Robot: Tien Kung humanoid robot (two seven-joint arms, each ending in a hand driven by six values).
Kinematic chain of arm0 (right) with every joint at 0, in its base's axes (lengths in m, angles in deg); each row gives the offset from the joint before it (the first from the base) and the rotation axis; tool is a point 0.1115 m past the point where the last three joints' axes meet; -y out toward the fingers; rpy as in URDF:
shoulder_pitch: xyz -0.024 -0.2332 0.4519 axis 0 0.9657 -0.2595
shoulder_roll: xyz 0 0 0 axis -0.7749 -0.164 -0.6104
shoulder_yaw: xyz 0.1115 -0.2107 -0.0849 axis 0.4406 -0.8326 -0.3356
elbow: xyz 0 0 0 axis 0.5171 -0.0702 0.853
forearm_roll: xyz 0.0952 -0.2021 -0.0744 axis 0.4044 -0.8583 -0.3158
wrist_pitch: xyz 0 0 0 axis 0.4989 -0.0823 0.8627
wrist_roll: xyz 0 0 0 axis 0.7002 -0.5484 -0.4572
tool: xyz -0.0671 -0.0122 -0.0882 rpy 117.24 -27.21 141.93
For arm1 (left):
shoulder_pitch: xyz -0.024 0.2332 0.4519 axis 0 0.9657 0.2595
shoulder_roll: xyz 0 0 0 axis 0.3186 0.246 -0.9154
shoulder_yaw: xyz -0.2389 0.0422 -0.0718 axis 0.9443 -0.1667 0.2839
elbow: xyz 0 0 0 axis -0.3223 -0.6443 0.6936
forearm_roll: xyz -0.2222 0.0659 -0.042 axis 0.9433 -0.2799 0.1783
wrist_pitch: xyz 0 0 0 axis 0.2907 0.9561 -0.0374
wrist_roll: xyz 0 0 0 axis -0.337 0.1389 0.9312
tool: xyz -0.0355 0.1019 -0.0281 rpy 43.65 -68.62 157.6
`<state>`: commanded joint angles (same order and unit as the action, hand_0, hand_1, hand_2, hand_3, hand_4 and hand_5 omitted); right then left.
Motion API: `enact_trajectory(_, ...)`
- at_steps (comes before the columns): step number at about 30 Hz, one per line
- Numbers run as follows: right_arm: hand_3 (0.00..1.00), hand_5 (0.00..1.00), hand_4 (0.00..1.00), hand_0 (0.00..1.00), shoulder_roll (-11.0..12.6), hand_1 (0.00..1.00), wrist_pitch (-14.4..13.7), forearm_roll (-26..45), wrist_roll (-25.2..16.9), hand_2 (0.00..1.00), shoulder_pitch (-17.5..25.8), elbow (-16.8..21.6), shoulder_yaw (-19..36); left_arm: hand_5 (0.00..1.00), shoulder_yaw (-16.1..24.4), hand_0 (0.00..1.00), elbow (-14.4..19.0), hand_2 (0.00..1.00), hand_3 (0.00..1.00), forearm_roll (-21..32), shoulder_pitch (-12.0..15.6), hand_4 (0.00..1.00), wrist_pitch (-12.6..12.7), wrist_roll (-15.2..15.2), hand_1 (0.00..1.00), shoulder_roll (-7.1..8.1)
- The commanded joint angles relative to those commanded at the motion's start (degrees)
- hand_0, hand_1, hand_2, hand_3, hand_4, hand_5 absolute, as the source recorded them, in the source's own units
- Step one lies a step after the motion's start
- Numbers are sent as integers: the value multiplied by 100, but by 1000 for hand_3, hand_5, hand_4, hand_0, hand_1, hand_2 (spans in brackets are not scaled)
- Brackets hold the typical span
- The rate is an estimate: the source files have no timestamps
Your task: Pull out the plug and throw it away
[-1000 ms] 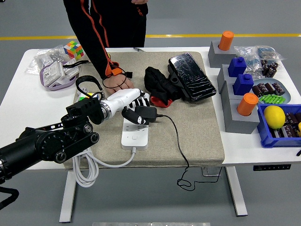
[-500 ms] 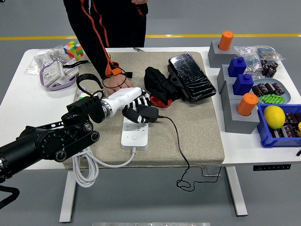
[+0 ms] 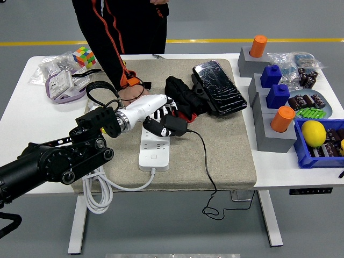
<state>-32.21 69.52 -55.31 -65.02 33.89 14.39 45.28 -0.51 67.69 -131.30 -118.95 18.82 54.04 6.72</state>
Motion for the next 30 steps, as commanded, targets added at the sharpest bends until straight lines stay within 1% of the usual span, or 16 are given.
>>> enact_trajectory(1, 680, 492, 998, 657, -2, 697, -3, 0, 0, 704, -3, -3, -2, 2, 22, 334, 91, 436, 538, -25, -4, 760, 1, 17, 392, -4)
enact_trajectory(4, 678, 491, 998, 658, 0, 697, -5, 21, 0, 704, -9, 3, -33, 2, -5, 331, 212, 431, 535, 17, -5, 764, 22, 30, 390, -19)
enact_trajectory(7, 678, 491, 998, 658, 9, 697, -8, 30, 2, 704, -14, 3, -57, 2, -110, 331, 241, 431, 535, 221, 9, 764, 119, 11, 390, -67)
enact_trajectory(8, 678, 490, 998, 657, 10, 697, -8, 31, 2, 704, -15, 3, -62, 2, -134, 353, 232, 429, 536, 287, 15, 779, 152, -1, 391, -84)
enact_trajectory(11, 678, 490, 998, 657, 19, 697, -9, 43, 7, 704, -14, 0, -104, 2, -256, 353, 101, 429, 536, 640, 77, 779, 334, -123, 391, -197)
enact_trajectory(14, 677, 490, 998, 657, 24, 697, -8, 61, 9, 704, -12, -3, -149, 2, -376, 362, -17, 432, 535, 910, 118, 787, 456, -238, 393, -297)
enact_trajectory(19, 677, 490, 998, 657, 32, 697, -14, 94, 7, 704, -19, 2, -214, 2, -592, 362, -233, 432, 535, 1246, 118, 787, 557, -393, 393, -430)
enact_trajectory(20, 676, 489, 998, 658, 34, 697, -19, 103, 4, 704, -19, 6, -225, 2, -643, 447, -273, 482, 558, 1352, 125, 800, 568, -435, 470, -452)
enact_trajectory(25, 676, 489, 998, 658, 44, 697, -14, 97, 11, 704, -10, -6, -231, 2, -764, 447, -278, 482, 558, 1500, 133, 800, 541, -502, 470, -493)
enact_trajectory(26, 676, 489, 998, 657, 43, 697, -13, 90, 12, 704, -8, -9, -221, 2, -775, 605, -290, 531, 586, 1525, 126, 902, 497, -472, 555, -508)
enact_trajectory(30, 676, 489, 998, 657, 42, 697, -14, 93, 8, 704, -6, -8, -207, 2, -807, 605, -353, 531, 586, 1583, 100, 902, 388, -381, 555, -538)
